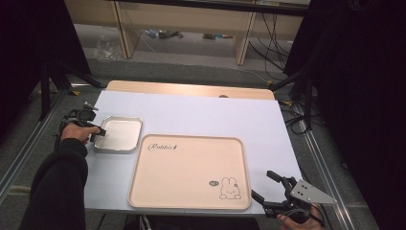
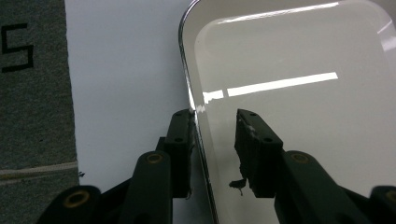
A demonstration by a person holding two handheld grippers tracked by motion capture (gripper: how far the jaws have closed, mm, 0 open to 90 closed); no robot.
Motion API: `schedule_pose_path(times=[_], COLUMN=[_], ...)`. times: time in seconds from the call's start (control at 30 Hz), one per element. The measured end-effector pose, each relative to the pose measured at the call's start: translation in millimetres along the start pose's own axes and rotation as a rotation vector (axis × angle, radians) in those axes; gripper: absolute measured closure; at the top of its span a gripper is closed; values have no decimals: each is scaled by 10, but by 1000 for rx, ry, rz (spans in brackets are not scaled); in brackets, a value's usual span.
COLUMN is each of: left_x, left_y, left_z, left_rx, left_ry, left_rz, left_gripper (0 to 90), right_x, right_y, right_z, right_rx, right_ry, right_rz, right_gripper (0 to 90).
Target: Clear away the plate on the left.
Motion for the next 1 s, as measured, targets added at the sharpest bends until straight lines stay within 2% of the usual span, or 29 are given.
schedule_pose_path(times=[0.07,0.1,0.23,0.33,0.37,0.4,0.43,0.47,0.5,0.53,0.63,0.73,0.8,0.87,0.97,1.0], left_x=[-5,-9,-4,-1,-2,4,5,6,7,6,19,22,26,33,32,33], left_y=[-24,-23,-15,-11,-15,-11,-12,-10,-12,-15,-15,-15,-17,-19,-17,-17], left_z=[-16,-17,-15,-36,-43,-49,-54,-64,-67,-72,-79,-87,-95,-101,-115,-115], left_rx=[2,20,11,10,9,5,0,-4,-10,-12,-19,-25,-31,-36,-48,-49], left_ry=[7,16,56,90,97,105,121,124,140,146,149,154,163,156,169,170], left_rz=[12,2,-18,-21,-15,-20,-22,-25,-24,-23,-36,-40,-40,-44,-46,-46], left_gripper=[706,716,736,773,792,811,816,820,823,825,826,827,831,834,840,841], right_x=[0,0,1,5,5,5,3,3,5,4,4,7,5,7,7,5], right_y=[-9,-9,-9,21,-1,10,1,13,0,-4,-5,-10,1,4,-2,13], right_z=[3,1,2,0,3,22,16,18,3,9,8,-8,-4,-5,1,-19], right_rx=[-9,-7,-8,-4,2,-18,-12,-16,2,-4,-2,3,0,-4,-14,5], right_ry=[1,-4,0,0,2,29,21,26,4,13,12,-11,0,1,3,-29], right_rz=[13,10,13,-18,9,-4,6,-7,11,13,16,23,7,7,20,-16], right_gripper=[157,157,157,157,158,158,158,158,158,158,160,160,160,161,161,161])
Point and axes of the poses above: each handheld gripper's, and its own axes: y roughly backward along the jaws, x roughly out of its top, z roughly to its right, the point moved 2 cm from there along -y, roughly forward along the jaws, and after that the axes turned 8 degrees about y, right-handed, at the moved point
